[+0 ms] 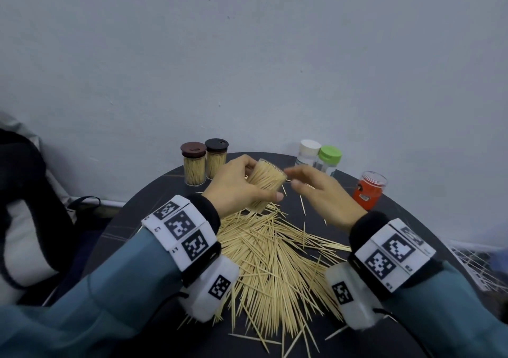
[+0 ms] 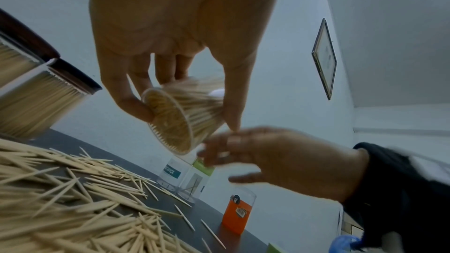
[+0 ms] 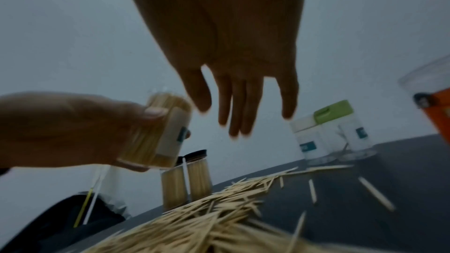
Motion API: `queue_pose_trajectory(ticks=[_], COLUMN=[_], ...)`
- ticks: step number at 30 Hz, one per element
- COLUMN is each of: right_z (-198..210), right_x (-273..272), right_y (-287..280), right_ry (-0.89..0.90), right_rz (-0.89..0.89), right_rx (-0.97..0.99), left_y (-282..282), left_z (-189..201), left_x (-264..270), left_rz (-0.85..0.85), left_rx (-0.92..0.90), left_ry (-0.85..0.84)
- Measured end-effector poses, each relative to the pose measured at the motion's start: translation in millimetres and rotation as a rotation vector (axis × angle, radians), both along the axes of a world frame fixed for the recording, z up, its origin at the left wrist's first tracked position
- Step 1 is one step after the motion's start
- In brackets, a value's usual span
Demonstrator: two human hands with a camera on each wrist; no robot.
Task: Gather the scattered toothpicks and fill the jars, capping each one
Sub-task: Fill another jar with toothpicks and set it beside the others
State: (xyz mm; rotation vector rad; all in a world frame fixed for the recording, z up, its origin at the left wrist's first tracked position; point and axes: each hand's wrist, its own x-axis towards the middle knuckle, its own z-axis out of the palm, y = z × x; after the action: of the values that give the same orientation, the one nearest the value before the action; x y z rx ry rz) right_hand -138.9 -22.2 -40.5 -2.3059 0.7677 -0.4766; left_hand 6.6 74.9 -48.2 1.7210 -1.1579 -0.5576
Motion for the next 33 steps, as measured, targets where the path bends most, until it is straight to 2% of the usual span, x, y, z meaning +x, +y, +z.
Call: queue_pose_trajectory(ticks=[3,4,7,16,22,33], right_z=[-3.7,-6.0,-14.4,-21.7,-22.4,-19.6], right_x=[-8.1,-9.1,-6.7,13.2,15.0,16.9], right_y=[-8.2,-8.0,-4.2,22.1,29.6,31.9], right_ry=[0.524,0.644,0.812,0.862,0.838,0.939], right_rz=[0.023,0.024,0.021,0.068,0.061,0.136], right_rx=[-0.086,-0.096,-0.113,-0.273,-0.234,-0.251], left_y=[0.1,0.0,-0.7,-2.8,-2.7,-3.9], left_z=[-0.4,-0.2,0.0,-2.4,-3.5,-5.3], left_x=[1.1,1.5,3.3,2.8,1.5,0.7], left_rz=[-0.006,-0.012,-0.049,-0.080,-0.098,-0.108], left_rx=[-0.002,-0.001,0.005,0.008,0.011,0.025], left_ry=[-0.022,-0.031,-0.048,-0.098,-0.124,-0.165])
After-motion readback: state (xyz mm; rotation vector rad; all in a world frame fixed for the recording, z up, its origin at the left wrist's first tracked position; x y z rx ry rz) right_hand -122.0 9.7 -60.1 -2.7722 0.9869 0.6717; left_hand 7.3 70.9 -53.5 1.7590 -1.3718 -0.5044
